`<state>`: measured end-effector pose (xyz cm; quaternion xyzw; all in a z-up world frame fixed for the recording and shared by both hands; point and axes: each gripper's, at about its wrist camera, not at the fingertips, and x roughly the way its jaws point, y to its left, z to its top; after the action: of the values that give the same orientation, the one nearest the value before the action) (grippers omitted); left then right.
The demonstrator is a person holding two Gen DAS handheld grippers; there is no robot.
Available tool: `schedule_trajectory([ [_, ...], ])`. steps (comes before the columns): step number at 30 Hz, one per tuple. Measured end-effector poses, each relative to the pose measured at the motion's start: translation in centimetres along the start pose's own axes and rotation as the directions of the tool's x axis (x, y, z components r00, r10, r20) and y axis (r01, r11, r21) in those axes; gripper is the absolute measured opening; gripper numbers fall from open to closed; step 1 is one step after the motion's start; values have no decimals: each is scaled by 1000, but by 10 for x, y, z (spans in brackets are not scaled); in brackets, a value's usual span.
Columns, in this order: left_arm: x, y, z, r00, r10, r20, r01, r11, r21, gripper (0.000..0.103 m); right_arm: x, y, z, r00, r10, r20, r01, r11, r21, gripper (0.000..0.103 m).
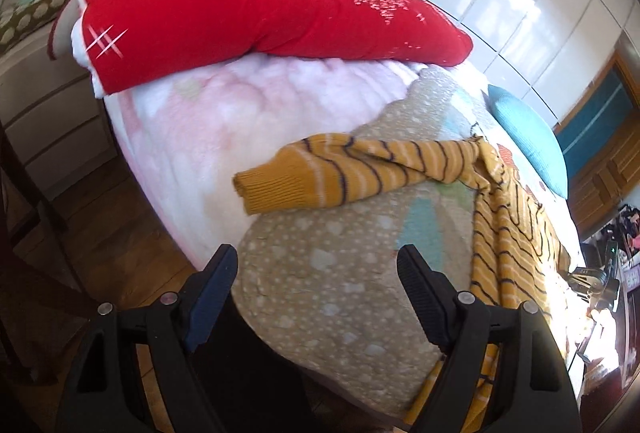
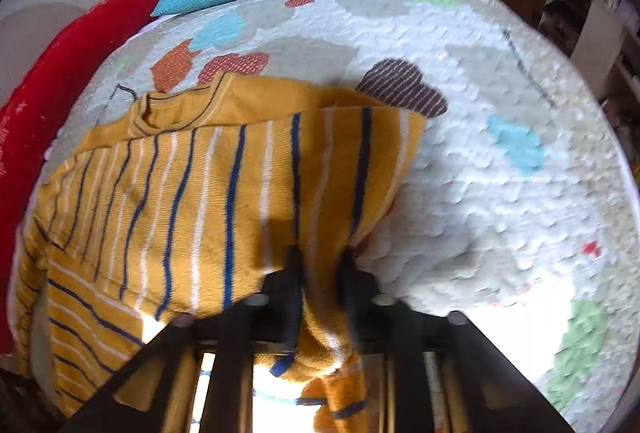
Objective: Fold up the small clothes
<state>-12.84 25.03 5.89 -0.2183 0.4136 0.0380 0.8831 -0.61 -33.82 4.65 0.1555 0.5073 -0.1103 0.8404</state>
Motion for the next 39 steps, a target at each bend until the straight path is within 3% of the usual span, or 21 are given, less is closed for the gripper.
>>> schedule_trajectory([
  [3, -4, -5, 0, 1000, 18, 4, -18, 1000, 10, 81, -16, -9, -2, 998, 23, 51, -23, 1000, 2, 11],
  [6, -3, -4, 1, 1000, 30, 3, -30, 1000, 2, 81, -25, -29, 1, 994, -85, 73, 83, 996, 26, 10],
  [8, -1, -3, 1, 1000, 28, 0, -28, 1000, -2, 81, -19, -43, 3, 992, -121, 41, 119, 992, 51, 10],
  [10, 2, -3, 1, 1000, 22, -9, -22, 1000, -3, 81, -6, -42, 3, 987, -159, -10, 159, 987, 12, 16],
  [12, 6, -2, 1, 1000, 21, -13, -21, 1000, -6, 81, -11, -36, 3, 974, -226, 26, 226, 974, -16, 40],
  [16, 10, 13, 4, 999, 45, -6, -46, 998, -41, 81, -52, -20, 0, 933, -320, 167, 323, 946, 11, 45],
  [19, 12, 35, 8, 997, 75, 2, -74, 992, -100, 81, -78, 35, -7, 927, -261, 268, 306, 942, -140, 49],
  [22, 11, 58, 9, 995, 95, 11, -92, 982, -167, 81, -81, 115, -27, 961, -95, 260, 189, 910, -369, 57],
  [24, 7, 71, 8, 994, 106, 17, -100, 976, -192, 81, -74, 174, -50, 977, 10, 215, 103, 855, -509, 58],
  [26, 3, 83, 6, 992, 120, 22, -113, 972, -208, 81, -66, 232, -80, 982, 103, 159, 21, 775, -632, 58],
  [29, -3, 102, 4, 988, 151, 29, -140, 962, -236, 81, -54, 315, -136, 979, 187, 79, -53, 607, -793, 58],
  [31, -8, 117, 2, 985, 169, 33, -155, 953, -261, 81, -50, 362, -172, 975, 211, 75, -35, 475, -880, 58],
  [33, -10, 131, -1, 983, 183, 34, -166, 945, -282, 81, -50, 402, -197, 966, 243, 85, -12, 373, -928, 58],
  [39, -7, 155, -8, 984, 179, 12, -165, 929, -332, 81, -31, 493, -226, 960, 275, 54, 2, 186, -983, 58],
])
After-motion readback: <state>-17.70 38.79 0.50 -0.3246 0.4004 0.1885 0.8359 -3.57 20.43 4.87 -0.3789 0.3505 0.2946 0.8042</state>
